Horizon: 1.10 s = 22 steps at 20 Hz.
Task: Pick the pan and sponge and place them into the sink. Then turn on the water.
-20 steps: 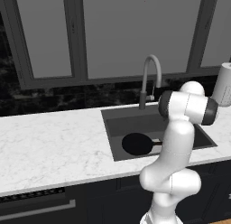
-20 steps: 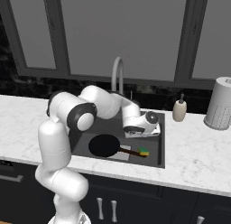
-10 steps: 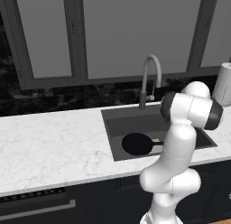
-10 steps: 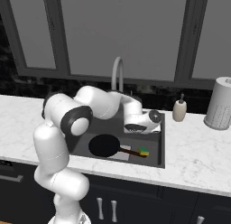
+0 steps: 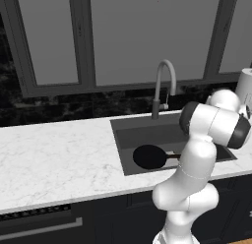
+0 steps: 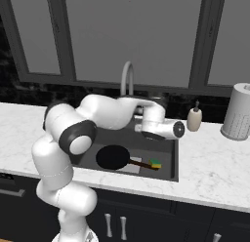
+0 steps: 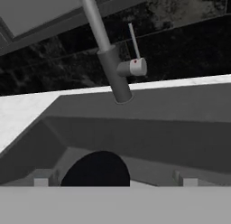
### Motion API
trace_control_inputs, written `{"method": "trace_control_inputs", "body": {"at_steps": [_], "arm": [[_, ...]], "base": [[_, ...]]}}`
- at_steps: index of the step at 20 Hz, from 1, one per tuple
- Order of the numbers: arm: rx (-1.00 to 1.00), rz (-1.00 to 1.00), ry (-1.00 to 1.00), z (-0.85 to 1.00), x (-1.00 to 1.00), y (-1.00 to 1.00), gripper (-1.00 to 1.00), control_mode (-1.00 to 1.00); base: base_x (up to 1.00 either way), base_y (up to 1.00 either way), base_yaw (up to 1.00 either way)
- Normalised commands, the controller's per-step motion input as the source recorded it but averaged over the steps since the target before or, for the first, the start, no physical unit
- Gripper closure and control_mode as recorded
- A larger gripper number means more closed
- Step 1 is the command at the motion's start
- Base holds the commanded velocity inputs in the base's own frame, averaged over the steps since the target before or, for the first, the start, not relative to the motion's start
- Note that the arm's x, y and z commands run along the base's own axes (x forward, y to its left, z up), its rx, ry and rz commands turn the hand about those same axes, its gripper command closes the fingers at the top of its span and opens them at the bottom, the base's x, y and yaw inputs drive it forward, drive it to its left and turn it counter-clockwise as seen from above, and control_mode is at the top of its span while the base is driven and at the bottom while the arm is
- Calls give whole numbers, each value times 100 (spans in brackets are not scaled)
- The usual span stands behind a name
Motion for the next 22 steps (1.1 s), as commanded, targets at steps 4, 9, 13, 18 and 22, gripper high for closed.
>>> {"method": "trace_control_inputs", "body": {"at_steps": [4, 9, 13, 18, 22], "arm": [[28, 0, -14, 29, 0, 9, -100, -100], [21, 0, -9, 17, 0, 11, -100, -100], [2, 0, -4, 6, 0, 28, -100, -100], [7, 0, 0, 10, 2, 24, -100, -100], [16, 0, 8, 26, 0, 12, -100, -100]], "base": [[0, 0, 0], [0, 0, 0], [0, 0, 0], [0, 0, 0], [0, 0, 0]]}}
